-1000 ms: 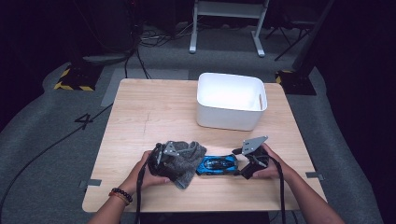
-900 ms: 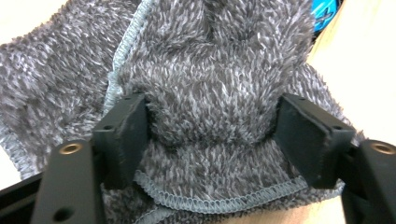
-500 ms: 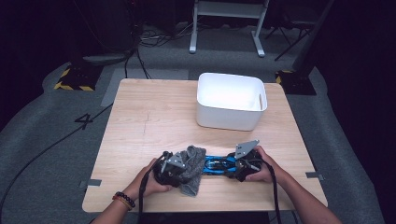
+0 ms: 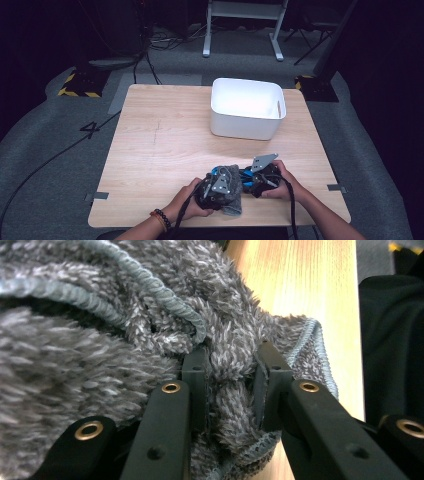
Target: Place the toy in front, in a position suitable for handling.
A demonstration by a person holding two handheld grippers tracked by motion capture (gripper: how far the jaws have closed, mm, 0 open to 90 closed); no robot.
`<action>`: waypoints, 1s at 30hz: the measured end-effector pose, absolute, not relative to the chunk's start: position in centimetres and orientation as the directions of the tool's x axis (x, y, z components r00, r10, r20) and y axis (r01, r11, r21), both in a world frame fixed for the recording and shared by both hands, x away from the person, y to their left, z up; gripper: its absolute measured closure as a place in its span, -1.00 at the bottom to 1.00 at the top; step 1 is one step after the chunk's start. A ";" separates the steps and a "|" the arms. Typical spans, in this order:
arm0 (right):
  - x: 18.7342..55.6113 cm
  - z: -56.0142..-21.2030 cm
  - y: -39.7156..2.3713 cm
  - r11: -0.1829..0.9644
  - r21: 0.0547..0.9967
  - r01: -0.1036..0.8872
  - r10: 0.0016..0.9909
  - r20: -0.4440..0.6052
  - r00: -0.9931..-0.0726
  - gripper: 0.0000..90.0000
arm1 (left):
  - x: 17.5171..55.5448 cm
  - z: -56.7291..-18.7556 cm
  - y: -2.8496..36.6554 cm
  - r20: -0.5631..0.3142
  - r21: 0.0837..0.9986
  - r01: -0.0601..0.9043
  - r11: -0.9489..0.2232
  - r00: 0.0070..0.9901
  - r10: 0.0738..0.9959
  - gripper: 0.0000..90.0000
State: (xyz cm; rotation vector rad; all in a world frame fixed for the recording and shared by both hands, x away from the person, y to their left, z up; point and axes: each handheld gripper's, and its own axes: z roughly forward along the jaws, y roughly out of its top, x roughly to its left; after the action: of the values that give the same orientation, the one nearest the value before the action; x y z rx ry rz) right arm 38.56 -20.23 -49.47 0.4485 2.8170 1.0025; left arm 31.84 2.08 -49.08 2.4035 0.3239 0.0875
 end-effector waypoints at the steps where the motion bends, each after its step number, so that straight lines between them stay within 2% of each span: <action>1: 38.5 -49.5 -20.2 0.737 0.633 0.237 0.316 -0.013 -0.949 -0.55 | 31.8 -49.0 1.7 -0.009 0.649 0.194 -0.735 0.969 0.248 0.63; 8: 38.2 -49.4 -20.5 0.744 0.623 0.242 0.319 -0.013 -0.948 -0.53 | 32.5 -48.9 2.7 0.005 0.622 0.172 -0.764 0.975 0.224 0.72; 12: 38.2 -49.1 -21.4 0.767 0.601 0.224 0.296 -0.022 -0.955 -0.46 | 33.9 -48.7 6.2 0.009 0.606 0.241 -0.758 0.951 0.310 0.72; 14: 38.1 -49.1 -21.7 0.766 0.599 0.234 0.303 -0.015 -0.953 -0.46 | 34.7 -48.9 8.0 -0.028 0.617 0.306 -0.725 0.929 0.368 0.72; 15: 38.1 -49.1 -21.7 0.766 0.599 0.234 0.303 -0.015 -0.953 -0.46 | 34.7 -48.9 8.0 -0.028 0.617 0.306 -0.725 0.929 0.368 0.72; 16: 38.0 -49.1 -21.7 0.763 0.603 0.234 0.305 -0.016 -0.952 -0.46 | 35.5 -48.9 9.7 -0.031 0.623 0.348 -0.700 0.906 0.422 0.72; 18: 38.0 -49.1 -21.7 0.764 0.600 0.237 0.308 -0.016 -0.951 -0.46 | 35.8 -48.9 10.5 -0.023 0.619 0.364 -0.696 0.894 0.447 0.72; 20: 38.0 -49.1 -21.7 0.767 0.596 0.237 0.307 -0.017 -0.952 -0.46 | 36.7 -48.9 12.6 -0.035 0.624 0.424 -0.656 0.855 0.518 0.72; 23: 38.0 -49.0 -21.9 0.775 0.586 0.237 0.306 -0.018 -0.952 -0.46 | 36.9 -48.7 13.9 0.002 0.600 0.427 -0.676 0.844 0.536 0.72; 30: 37.8 -48.9 -22.5 0.783 0.573 0.240 0.305 -0.017 -0.952 -0.47 | 36.7 -48.8 14.9 -0.009 0.613 0.449 -0.651 0.827 0.562 0.69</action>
State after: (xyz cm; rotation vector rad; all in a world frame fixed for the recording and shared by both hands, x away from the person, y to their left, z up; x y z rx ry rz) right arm 37.80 -22.47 -48.86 0.4390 2.8630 0.8984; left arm 36.68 14.89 -48.78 2.3863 0.7378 0.2406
